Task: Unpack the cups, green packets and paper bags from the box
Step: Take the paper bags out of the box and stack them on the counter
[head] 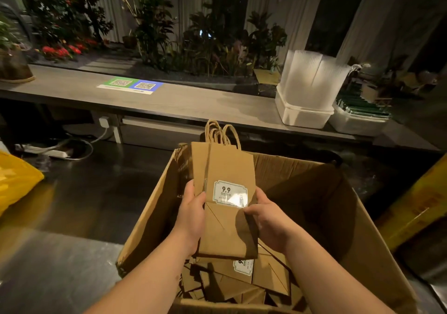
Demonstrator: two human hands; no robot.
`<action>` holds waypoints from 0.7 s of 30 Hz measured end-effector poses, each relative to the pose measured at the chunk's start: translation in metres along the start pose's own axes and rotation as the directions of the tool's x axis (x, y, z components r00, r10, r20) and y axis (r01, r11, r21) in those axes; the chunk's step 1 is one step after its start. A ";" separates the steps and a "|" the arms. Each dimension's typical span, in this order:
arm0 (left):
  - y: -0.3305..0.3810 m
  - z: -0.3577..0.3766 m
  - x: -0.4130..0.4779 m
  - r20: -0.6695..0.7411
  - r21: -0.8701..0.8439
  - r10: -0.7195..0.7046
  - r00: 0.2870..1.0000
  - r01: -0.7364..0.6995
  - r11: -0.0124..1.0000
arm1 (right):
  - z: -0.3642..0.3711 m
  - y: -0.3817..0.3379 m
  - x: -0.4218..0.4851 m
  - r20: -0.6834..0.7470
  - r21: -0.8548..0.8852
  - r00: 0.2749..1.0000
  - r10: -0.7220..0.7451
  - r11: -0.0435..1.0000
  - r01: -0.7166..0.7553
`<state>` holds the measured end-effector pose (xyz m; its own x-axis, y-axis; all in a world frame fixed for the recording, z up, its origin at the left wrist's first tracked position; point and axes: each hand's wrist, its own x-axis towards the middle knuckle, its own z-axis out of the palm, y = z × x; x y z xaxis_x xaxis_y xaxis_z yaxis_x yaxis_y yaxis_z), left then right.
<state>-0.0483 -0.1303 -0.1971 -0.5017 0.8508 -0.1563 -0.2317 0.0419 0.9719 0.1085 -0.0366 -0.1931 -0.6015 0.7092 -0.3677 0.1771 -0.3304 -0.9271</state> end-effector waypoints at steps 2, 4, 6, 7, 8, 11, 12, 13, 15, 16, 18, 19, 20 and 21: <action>-0.001 -0.001 -0.001 0.008 0.020 0.016 1.000 -0.016 1.000 | 0.004 -0.002 0.000 -0.013 -0.017 1.000 0.007 1.000 -0.007; 0.000 -0.002 -0.002 0.001 0.105 0.058 0.998 -0.057 0.993 | 0.009 -0.005 -0.001 -0.035 -0.020 0.999 0.001 1.000 -0.001; 0.010 -0.005 -0.006 0.016 0.209 0.140 0.990 -0.140 0.968 | 0.017 -0.012 -0.002 -0.051 -0.012 0.998 -0.031 0.999 0.031; 0.019 -0.006 -0.008 0.033 0.239 0.182 0.983 -0.185 0.953 | 0.022 -0.018 -0.004 -0.056 0.003 0.997 -0.059 0.998 0.060; 0.031 -0.011 -0.009 0.056 0.265 0.228 0.972 -0.234 0.935 | 0.028 -0.025 -0.006 -0.057 0.042 0.993 -0.099 0.994 0.102; 0.075 -0.030 -0.011 0.134 0.387 0.364 0.922 -0.386 0.837 | 0.052 -0.055 -0.011 -0.027 0.191 0.963 -0.270 0.944 0.270; 0.088 -0.040 -0.011 0.139 0.422 0.404 0.904 -0.423 0.802 | 0.063 -0.065 -0.011 -0.019 0.178 0.937 -0.348 0.921 0.346; 0.098 -0.049 -0.011 0.132 0.440 0.436 0.890 -0.447 0.779 | 0.073 -0.072 -0.012 -0.020 0.140 0.905 -0.426 0.895 0.424; 0.107 -0.070 -0.012 0.084 0.421 0.499 0.862 -0.485 0.767 | 0.098 -0.081 -0.007 -0.018 0.052 0.827 -0.562 0.825 0.562; 0.107 -0.077 -0.012 0.053 0.394 0.523 0.850 -0.500 0.772 | 0.108 -0.081 -0.005 -0.018 0.010 0.786 -0.618 0.786 0.618; 0.099 -0.095 -0.011 -0.021 0.342 0.555 0.831 -0.516 0.785 | 0.129 -0.073 0.002 -0.026 -0.054 0.737 -0.675 0.737 0.674; 0.092 -0.103 -0.010 -0.047 0.322 0.552 0.833 -0.510 0.798 | 0.138 -0.066 0.006 -0.032 -0.066 0.735 -0.678 0.735 0.675; 0.083 -0.111 -0.010 -0.059 0.305 0.534 0.844 -0.494 0.814 | 0.144 -0.059 0.009 -0.034 -0.068 0.745 -0.667 0.745 0.664; 0.074 -0.116 -0.010 -0.053 0.276 0.510 0.859 -0.478 0.834 | 0.147 -0.051 0.011 -0.029 -0.068 0.760 -0.649 0.760 0.646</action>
<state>-0.1573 -0.1965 -0.1438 -0.5930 0.7242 0.3519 0.2769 -0.2269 0.9337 -0.0221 -0.1035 -0.1393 -0.5500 0.7715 0.3199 -0.2013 0.2493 -0.9473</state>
